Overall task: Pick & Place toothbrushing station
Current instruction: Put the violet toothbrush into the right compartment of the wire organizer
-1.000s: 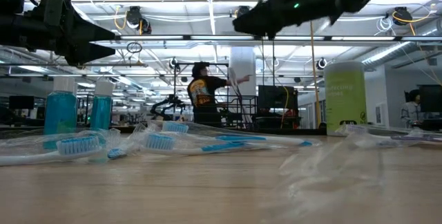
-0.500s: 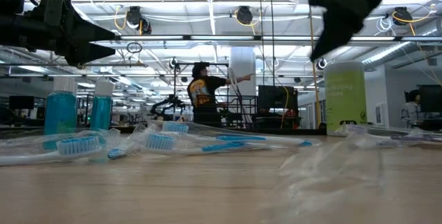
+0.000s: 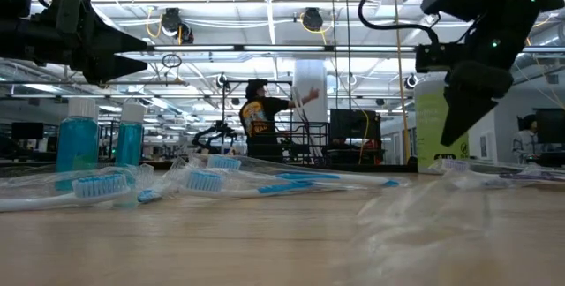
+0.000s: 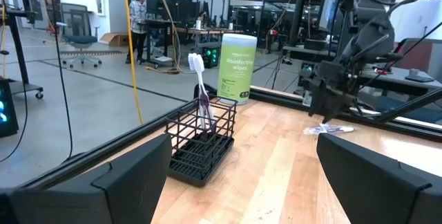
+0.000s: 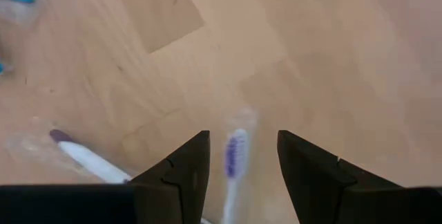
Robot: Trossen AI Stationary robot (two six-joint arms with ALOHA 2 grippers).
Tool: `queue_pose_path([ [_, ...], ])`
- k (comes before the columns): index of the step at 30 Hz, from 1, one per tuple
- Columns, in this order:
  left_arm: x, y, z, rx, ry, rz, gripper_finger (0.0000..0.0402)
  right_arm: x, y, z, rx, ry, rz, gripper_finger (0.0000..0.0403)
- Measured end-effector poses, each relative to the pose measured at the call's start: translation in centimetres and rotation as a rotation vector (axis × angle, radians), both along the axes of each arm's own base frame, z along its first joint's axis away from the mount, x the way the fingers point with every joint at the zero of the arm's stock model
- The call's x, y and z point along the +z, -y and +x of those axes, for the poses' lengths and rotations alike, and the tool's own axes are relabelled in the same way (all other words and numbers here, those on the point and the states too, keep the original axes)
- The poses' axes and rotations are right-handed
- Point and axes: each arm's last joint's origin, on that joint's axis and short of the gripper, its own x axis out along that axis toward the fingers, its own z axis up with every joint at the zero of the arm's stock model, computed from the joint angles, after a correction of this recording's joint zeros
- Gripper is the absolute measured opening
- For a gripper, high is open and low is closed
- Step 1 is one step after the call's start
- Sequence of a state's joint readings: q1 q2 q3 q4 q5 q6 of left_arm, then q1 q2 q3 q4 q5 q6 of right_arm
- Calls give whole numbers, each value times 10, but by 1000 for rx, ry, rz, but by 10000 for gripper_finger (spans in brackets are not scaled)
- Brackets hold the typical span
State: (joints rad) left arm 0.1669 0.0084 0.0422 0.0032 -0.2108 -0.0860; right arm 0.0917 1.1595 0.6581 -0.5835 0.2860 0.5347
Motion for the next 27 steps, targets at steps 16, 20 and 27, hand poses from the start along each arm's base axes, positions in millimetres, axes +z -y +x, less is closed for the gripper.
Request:
queue_pose_path([
  [16, 0, 0, 0, 0, 0, 0, 367, -36, 3, -10, 21, 65, -4, 161],
  [20, 0, 0, 0, 0, 0, 0, 367, -40, 4, -13, 25, 45, -13, 151],
  [27, 0, 0, 0, 0, 0, 0, 367, -44, 4, -15, 21, 48, -19, 104],
])
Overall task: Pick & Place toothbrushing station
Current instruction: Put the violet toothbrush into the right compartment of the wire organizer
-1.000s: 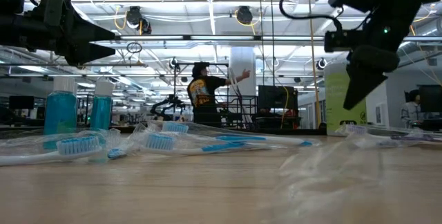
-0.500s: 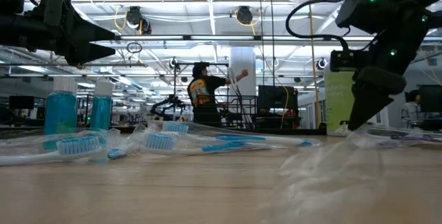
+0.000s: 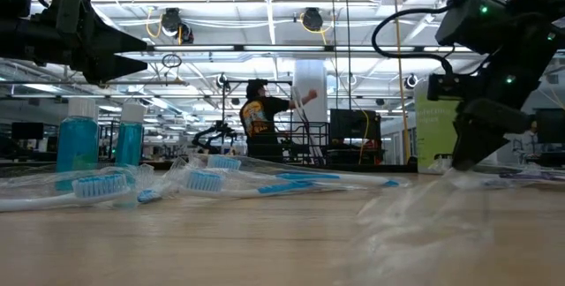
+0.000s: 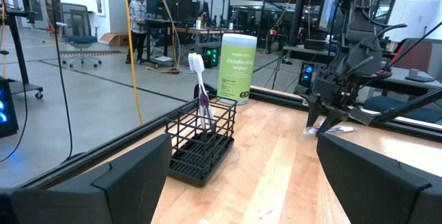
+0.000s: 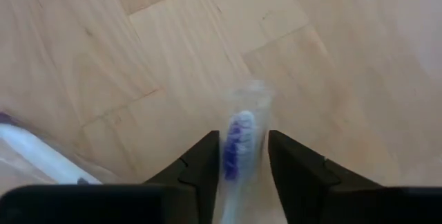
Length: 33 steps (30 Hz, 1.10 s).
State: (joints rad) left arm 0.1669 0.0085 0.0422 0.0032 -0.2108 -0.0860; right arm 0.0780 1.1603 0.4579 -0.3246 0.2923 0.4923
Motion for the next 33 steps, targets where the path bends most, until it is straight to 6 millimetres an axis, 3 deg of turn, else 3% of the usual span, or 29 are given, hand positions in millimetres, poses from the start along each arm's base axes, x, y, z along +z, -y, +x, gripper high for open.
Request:
queue_pose_path([
  [8, 0, 0, 0, 0, 0, 0, 367, 11, 0, 17, 114, 170, -91, 18],
  [15, 0, 0, 0, 0, 1, 0, 367, 49, 11, 45, 188, 587, -308, 21],
  [20, 0, 0, 0, 0, 0, 0, 367, 85, 33, 51, 160, 886, -522, 15],
  [24, 0, 0, 0, 0, 0, 0, 367, 109, 57, 46, 164, 1152, -595, 15],
  [28, 0, 0, 0, 0, 0, 0, 367, 114, 79, 44, 124, 1302, -630, 15],
  [33, 0, 0, 0, 0, 0, 0, 367, 105, 106, 60, 63, 1323, -631, 15],
])
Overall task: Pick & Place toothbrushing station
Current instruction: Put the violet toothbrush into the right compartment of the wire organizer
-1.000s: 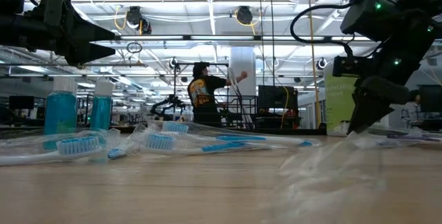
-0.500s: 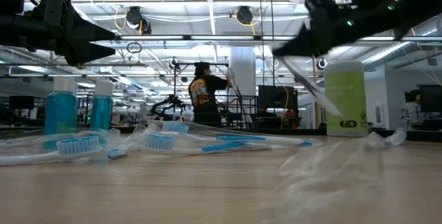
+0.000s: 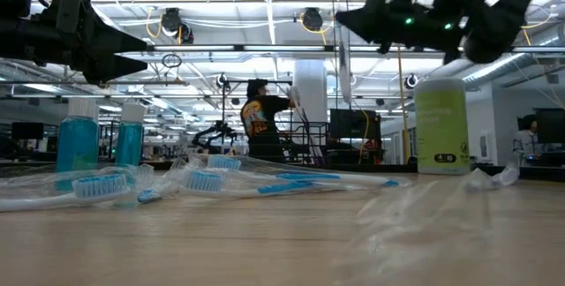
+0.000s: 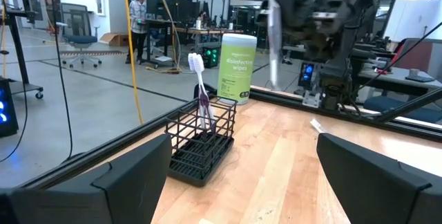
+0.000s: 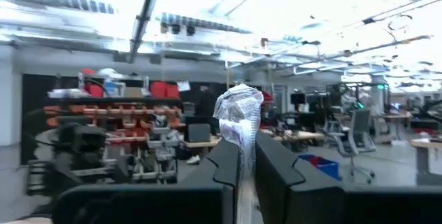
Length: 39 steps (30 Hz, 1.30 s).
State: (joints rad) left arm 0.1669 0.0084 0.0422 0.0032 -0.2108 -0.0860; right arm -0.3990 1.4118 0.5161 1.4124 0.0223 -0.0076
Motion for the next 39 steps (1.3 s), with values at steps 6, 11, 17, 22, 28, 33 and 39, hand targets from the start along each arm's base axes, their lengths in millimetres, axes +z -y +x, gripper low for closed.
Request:
queue_pose_path([
  [6, 0, 0, 0, 0, 0, 0, 367, -3, 29, 24, -53, 19, 4, 15],
  [11, 0, 0, 0, 0, 0, 0, 367, -6, 47, 46, -44, 15, 11, 15],
  [17, 0, 0, 0, 0, 0, 0, 367, -25, 56, 59, -60, -50, 30, 15],
  [22, 0, 0, 0, 0, 0, 0, 367, -39, 62, 58, -86, -103, 36, 15],
  [28, 0, 0, 0, 0, 0, 0, 367, -39, 64, 56, -86, -88, 63, 17],
  [33, 0, 0, 0, 0, 1, 0, 367, -45, 64, 58, -75, -149, 116, 28],
  [39, 0, 0, 0, 0, 0, 0, 367, -57, 65, 60, -77, -254, 171, 50],
])
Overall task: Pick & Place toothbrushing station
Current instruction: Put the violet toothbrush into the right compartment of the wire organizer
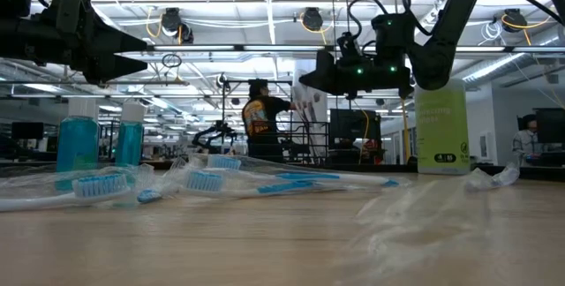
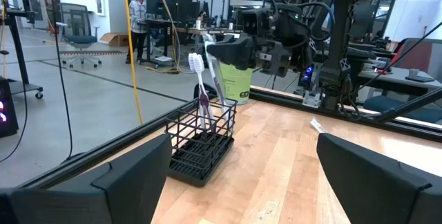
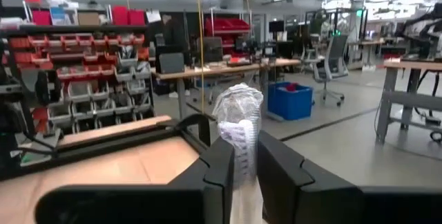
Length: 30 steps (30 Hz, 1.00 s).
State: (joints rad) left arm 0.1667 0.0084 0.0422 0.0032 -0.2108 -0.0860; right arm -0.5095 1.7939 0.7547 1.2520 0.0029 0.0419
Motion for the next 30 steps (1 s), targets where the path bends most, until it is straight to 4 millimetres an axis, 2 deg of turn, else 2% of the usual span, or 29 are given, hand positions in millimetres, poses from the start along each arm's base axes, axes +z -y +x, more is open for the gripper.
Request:
queue_pose_path([
  [7, 0, 0, 0, 0, 0, 0, 367, -1, 0, 0, 6, 1, 19, 82],
  [19, 0, 0, 0, 0, 0, 0, 367, 4, -1, -1, 1, 2, -29, 177],
  [24, 0, 0, 0, 0, 0, 0, 367, 12, -2, -3, 4, 30, -34, 190],
  [30, 0, 0, 0, 0, 0, 0, 367, 24, -11, -2, 58, 46, -7, 189],
])
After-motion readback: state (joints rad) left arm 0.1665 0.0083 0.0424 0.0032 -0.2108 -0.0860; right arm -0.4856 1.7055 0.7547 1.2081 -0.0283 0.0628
